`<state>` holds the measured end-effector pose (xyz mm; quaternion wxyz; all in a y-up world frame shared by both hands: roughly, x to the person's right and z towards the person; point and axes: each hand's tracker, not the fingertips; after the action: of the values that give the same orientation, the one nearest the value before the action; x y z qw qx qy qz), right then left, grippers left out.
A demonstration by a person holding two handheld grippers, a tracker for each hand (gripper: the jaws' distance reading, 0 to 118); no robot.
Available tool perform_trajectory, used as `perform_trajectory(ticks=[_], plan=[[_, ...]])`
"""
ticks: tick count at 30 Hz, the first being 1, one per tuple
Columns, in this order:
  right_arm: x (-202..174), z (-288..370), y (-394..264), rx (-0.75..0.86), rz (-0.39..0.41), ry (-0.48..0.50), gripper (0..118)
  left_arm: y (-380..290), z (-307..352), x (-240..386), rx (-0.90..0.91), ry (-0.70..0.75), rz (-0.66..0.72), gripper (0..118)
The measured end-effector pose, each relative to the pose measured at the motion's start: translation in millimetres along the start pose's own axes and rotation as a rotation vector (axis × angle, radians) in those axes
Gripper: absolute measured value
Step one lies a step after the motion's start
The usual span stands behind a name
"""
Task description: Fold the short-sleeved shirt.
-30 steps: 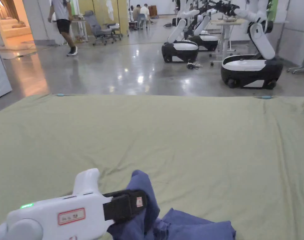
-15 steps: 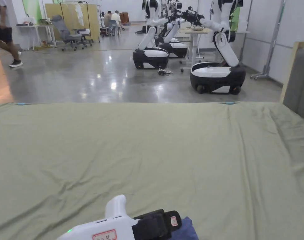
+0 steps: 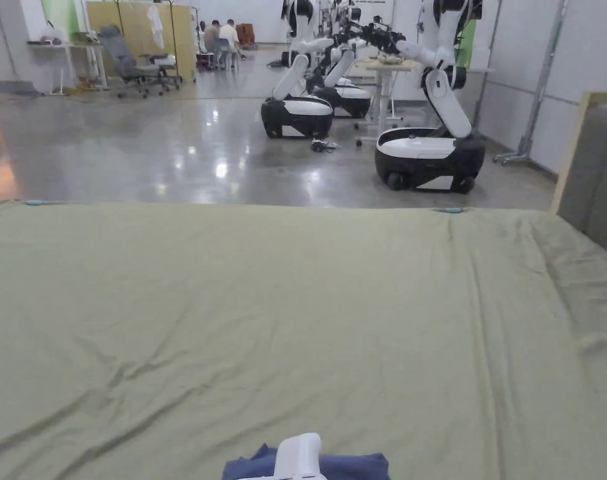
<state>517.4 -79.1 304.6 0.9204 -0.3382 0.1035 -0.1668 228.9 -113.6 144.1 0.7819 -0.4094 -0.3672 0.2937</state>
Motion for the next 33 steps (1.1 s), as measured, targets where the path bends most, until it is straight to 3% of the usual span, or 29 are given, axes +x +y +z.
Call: perform_trajectory(ticks=[2,4,8,11,13,14,16,17,19,21,23,25,28,30,33], plan=[[-12,-16,10,-0.006,0.039,0.05,0,6,35,2,0.077,-0.094,-0.026,47],[-26,-35,25,-0.017,0.069,0.107,0,12,76,-1,0.131,-0.059,-0.046,55],[-52,-89,53,-0.12,0.142,0.179,0,16,143,-29,0.227,0.045,-0.034,55],[-62,-130,60,-0.176,0.241,0.066,0,13,167,-59,0.239,0.178,0.008,55],[-60,-163,54,-0.341,0.292,-0.077,0,9,171,-75,0.227,0.188,0.048,55],[-58,-175,45,-0.425,0.325,-0.103,0,8,170,-82,0.208,0.161,0.075,55],[-60,-166,49,-0.305,0.261,-0.063,0,4,160,-92,0.219,0.112,0.131,55],[-62,-162,51,-0.342,0.237,-0.076,0,5,152,-100,0.205,0.069,0.157,55],[-67,-165,47,-0.336,0.322,-0.089,0,5,134,-106,0.174,0.076,0.192,55],[-67,-165,48,-0.337,0.307,-0.09,0,5,117,-109,0.158,0.062,0.182,55],[-65,-165,49,-0.34,0.297,-0.088,0,4,102,-114,0.119,-0.052,0.244,55],[-63,-164,48,-0.336,0.288,-0.083,0,5,92,-119,0.123,-0.012,0.293,55],[-61,-162,45,-0.322,0.281,-0.078,0,5,88,-125,0.123,-0.048,0.328,46],[-60,-162,44,-0.315,0.28,-0.076,0,5,89,-119,0.116,-0.011,0.295,29],[-61,-159,45,-0.306,0.284,-0.072,0,6,90,-109,0.112,0.046,0.208,27]])
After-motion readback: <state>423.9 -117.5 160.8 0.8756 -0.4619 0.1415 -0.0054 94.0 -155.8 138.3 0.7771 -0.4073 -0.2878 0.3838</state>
